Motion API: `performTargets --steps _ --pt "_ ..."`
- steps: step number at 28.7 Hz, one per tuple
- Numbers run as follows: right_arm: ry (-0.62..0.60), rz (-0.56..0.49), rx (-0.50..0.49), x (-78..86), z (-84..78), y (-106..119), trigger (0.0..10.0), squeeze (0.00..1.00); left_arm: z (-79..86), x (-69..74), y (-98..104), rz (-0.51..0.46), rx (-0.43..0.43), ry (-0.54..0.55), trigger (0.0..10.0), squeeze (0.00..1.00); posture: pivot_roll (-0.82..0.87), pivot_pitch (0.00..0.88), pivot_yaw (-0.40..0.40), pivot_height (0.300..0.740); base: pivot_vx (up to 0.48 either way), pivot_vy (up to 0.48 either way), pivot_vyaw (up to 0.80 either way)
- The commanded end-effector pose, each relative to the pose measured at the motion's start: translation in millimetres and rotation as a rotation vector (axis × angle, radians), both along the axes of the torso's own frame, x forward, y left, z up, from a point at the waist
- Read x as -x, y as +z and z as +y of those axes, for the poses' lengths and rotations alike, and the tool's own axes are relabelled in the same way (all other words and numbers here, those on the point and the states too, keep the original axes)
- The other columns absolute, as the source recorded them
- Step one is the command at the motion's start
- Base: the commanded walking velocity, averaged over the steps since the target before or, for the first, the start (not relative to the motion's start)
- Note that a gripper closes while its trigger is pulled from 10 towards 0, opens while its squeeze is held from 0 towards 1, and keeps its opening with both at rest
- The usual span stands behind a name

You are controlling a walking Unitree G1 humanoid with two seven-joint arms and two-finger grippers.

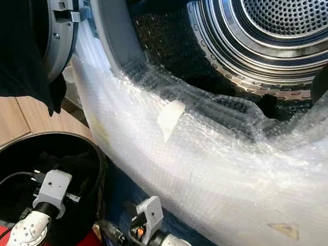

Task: Clothes washing

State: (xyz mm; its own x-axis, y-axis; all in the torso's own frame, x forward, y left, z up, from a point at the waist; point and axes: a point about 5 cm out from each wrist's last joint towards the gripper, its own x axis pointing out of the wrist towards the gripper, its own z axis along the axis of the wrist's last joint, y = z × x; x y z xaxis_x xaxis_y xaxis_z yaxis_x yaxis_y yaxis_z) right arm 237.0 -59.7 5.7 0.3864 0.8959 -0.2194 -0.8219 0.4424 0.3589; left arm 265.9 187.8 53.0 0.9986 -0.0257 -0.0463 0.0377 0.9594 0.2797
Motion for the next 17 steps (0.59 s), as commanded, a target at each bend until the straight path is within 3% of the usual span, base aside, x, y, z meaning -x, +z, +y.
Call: performTargets --steps 1,9,17 --pt "0.003 0.030 0.060 6.2 -5.3 -12.2 10.0 0.00 2.2 6.0 -9.9 0.057 0.008 0.008 10.0 0.00 0.08 0.086 -0.020 0.740 0.000 0.000 0.00" --pt "-0.232 0.125 0.226 1.1 -27.1 -36.5 10.0 0.00 0.3 7.1 -10.4 0.060 0.011 0.009 10.0 0.00 0.08 0.088 -0.020 0.740 0.000 0.000 0.00" --pt "-0.334 0.257 0.368 22.3 -45.0 -63.0 10.0 0.00 2.9 6.9 -8.1 0.052 0.007 0.014 10.0 0.00 0.10 0.060 -0.020 0.740 0.000 0.000 0.00"
